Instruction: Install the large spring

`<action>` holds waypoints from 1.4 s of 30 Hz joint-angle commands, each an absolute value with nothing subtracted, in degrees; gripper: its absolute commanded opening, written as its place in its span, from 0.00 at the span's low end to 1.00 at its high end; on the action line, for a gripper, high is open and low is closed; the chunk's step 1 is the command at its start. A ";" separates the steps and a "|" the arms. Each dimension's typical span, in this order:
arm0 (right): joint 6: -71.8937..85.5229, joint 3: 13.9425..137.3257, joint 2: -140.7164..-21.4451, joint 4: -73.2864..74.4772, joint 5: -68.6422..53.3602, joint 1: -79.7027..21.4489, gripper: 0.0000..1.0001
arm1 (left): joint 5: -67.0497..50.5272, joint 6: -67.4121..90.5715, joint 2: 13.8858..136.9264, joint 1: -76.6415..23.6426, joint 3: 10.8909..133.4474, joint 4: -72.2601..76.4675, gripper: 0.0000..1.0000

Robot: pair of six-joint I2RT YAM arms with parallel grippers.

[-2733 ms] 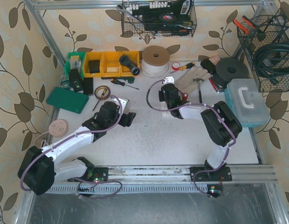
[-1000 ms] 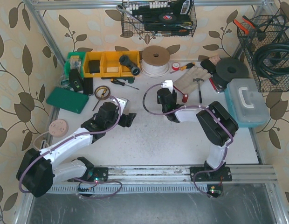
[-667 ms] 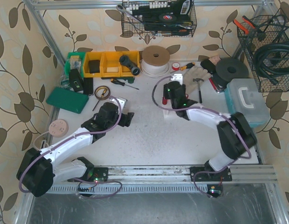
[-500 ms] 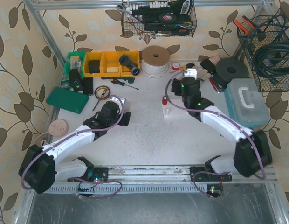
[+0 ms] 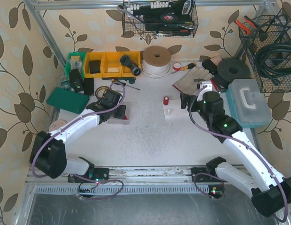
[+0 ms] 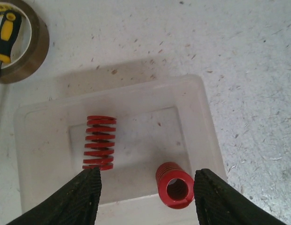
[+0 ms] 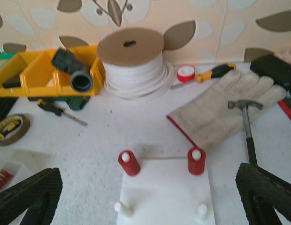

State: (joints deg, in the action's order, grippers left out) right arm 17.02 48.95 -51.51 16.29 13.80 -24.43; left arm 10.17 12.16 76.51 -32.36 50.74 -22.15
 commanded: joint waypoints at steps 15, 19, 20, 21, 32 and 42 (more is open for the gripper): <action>18.64 42.01 -49.17 16.78 7.19 -24.73 0.98 | 2.71 15.07 88.89 -31.70 68.32 -43.79 0.45; 18.63 42.14 -49.69 16.96 6.87 -24.76 0.98 | 2.62 14.14 91.89 -31.72 70.66 -46.96 0.47; 18.68 42.25 -49.74 16.96 6.86 -24.74 0.98 | 2.65 14.01 92.44 -31.73 70.86 -47.16 0.47; 18.64 42.18 -49.76 16.92 6.91 -24.72 0.98 | 2.57 13.89 93.11 -31.72 71.06 -47.31 0.47; 18.54 42.01 -49.39 16.83 7.56 -24.77 0.97 | 0.26 12.95 98.48 -31.69 72.60 -48.49 0.50; 18.54 41.75 -48.72 16.87 8.15 -24.65 0.97 | 2.92 12.57 101.36 -31.68 72.93 -49.09 0.49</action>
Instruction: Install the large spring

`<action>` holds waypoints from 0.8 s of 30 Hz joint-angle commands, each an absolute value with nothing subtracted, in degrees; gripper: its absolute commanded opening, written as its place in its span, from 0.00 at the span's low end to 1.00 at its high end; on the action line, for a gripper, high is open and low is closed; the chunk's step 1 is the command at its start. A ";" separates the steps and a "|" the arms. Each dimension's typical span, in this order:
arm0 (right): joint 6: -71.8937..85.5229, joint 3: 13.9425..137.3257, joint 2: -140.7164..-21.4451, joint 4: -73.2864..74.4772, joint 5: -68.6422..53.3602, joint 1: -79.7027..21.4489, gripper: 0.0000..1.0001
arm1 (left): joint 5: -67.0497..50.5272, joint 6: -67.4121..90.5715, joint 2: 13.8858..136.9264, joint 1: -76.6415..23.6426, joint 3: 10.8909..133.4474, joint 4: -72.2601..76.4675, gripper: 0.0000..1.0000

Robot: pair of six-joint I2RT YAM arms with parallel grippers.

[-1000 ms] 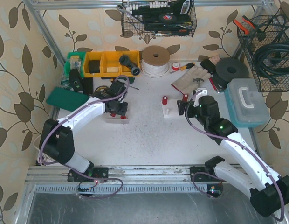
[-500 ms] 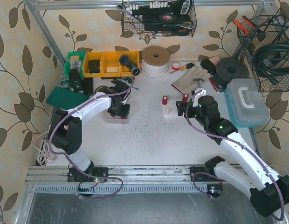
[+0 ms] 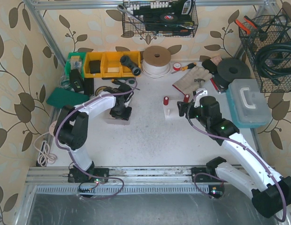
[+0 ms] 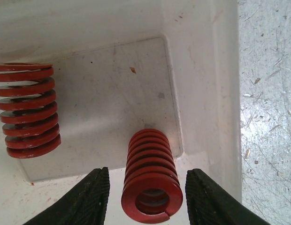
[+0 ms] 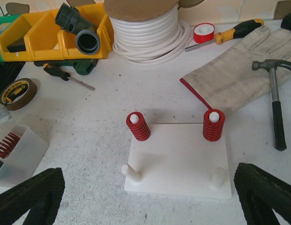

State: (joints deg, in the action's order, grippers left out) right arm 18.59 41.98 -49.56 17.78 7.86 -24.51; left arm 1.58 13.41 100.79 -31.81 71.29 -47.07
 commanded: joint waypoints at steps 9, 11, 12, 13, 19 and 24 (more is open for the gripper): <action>18.54 41.57 -48.08 16.87 8.87 -24.66 0.97 | 5.18 12.15 100.42 -31.72 73.93 -48.73 0.33; 18.54 41.55 -48.08 16.87 8.87 -24.64 0.97 | 5.87 11.96 99.95 -31.73 74.44 -48.36 0.27; 18.54 41.48 -48.03 16.87 8.93 -24.62 0.97 | 6.14 11.87 99.86 -31.68 74.75 -48.08 0.25; 18.54 41.48 -48.00 16.78 8.96 -24.68 0.97 | 6.27 11.87 99.96 -31.69 75.27 -48.00 0.23; 18.46 41.41 -47.99 16.74 9.06 -24.69 0.97 | 6.87 11.57 100.13 -31.69 78.27 -48.96 0.15; 17.80 41.27 -48.25 16.11 7.70 -24.69 0.97 | 7.07 11.34 98.84 -31.75 80.74 -51.03 0.09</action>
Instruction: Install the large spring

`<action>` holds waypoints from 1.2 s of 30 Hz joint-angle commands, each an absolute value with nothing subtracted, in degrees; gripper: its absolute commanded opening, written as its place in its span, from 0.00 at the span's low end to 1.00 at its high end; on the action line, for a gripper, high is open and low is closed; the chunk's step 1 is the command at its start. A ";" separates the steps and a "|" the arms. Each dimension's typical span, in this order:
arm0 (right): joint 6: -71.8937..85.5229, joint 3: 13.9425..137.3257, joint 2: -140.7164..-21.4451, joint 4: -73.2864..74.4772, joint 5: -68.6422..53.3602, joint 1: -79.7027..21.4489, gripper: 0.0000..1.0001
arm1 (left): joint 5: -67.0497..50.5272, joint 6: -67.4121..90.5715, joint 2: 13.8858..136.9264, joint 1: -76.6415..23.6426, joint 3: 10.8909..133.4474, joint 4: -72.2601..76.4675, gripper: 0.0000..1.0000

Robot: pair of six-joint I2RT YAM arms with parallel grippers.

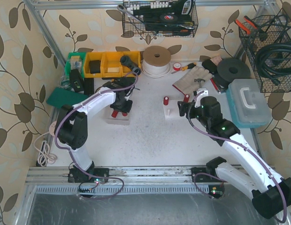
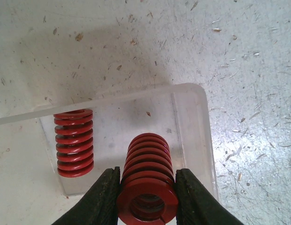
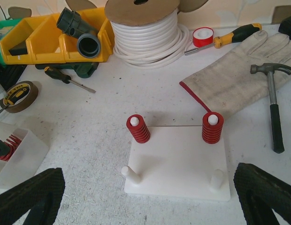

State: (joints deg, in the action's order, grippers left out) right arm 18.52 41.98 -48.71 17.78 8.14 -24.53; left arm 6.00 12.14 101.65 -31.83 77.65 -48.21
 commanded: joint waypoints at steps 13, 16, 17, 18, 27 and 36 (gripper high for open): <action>7.78 33.61 -49.90 -4.41 -0.55 -31.68 0.87 | -1.47 10.99 93.21 -32.77 87.26 -54.09 0.03; -2.14 29.90 -51.84 -14.91 1.67 -38.57 0.85 | -1.69 10.66 93.96 -35.09 90.04 -55.96 0.02; -5.63 29.78 -52.81 -15.67 2.56 -40.92 0.85 | -2.12 10.57 94.21 -36.22 90.67 -56.32 0.01; -8.98 30.26 -54.11 -15.68 3.13 -42.50 0.84 | -3.01 10.63 94.29 -37.00 91.11 -56.41 0.01; -23.51 26.12 -63.81 -34.45 -2.23 -46.22 0.50 | -7.51 10.99 95.14 -43.03 93.75 -56.73 0.00; -24.83 29.22 -70.67 -34.97 4.27 -48.27 0.53 | -8.96 11.86 94.97 -44.99 92.66 -55.39 0.00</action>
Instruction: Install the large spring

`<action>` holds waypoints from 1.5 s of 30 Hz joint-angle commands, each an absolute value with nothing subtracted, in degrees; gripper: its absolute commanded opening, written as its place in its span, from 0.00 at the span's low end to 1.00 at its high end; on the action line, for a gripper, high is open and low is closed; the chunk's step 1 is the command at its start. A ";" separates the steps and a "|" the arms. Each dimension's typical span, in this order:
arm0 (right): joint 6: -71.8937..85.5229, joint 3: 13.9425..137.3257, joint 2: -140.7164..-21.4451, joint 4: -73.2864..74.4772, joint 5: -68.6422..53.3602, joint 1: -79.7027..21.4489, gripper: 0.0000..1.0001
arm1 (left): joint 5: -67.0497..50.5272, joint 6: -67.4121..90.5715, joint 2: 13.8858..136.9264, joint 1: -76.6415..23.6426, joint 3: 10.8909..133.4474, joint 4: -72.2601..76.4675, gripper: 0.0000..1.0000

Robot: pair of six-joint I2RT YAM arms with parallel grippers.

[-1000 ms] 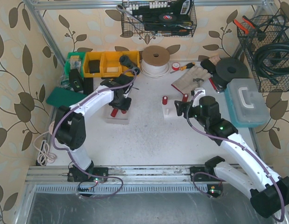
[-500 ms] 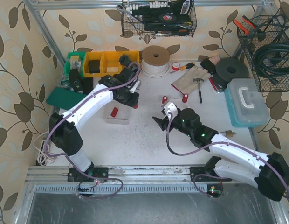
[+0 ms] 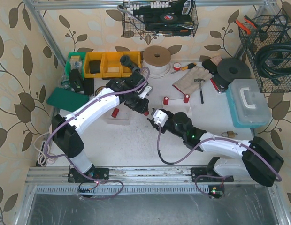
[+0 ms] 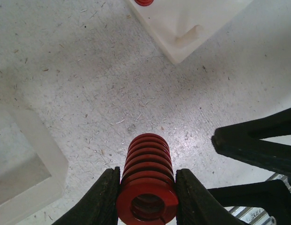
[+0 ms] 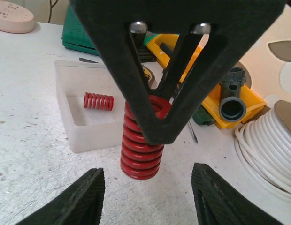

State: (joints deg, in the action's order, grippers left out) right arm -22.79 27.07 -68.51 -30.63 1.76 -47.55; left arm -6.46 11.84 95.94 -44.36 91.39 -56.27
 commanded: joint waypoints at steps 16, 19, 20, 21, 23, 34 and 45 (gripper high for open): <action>-21.91 33.59 -80.96 -42.86 12.95 -50.98 0.54 | -8.72 13.59 93.61 -45.44 90.14 -53.57 0.00; -21.83 34.41 -82.09 -42.55 13.14 -51.06 0.53 | -8.61 13.84 93.52 -45.44 89.79 -53.36 0.00; -21.67 34.59 -82.43 -42.67 13.26 -51.06 0.53 | -8.49 13.87 93.41 -45.44 89.75 -53.31 0.00; -21.63 34.81 -82.67 -42.56 13.20 -51.06 0.53 | -8.44 13.95 93.27 -45.44 89.71 -53.16 0.00; -21.30 35.60 -83.42 -41.52 13.22 -51.07 0.53 | -8.43 14.21 93.11 -45.44 89.63 -53.00 0.00; -17.07 32.97 -84.83 -46.87 11.00 -50.02 0.58 | -7.40 15.37 90.90 -45.44 87.52 -51.84 0.00; -18.18 30.66 -83.49 -47.05 6.65 -49.17 0.63 | -7.02 15.38 88.96 -45.44 86.92 -52.40 0.00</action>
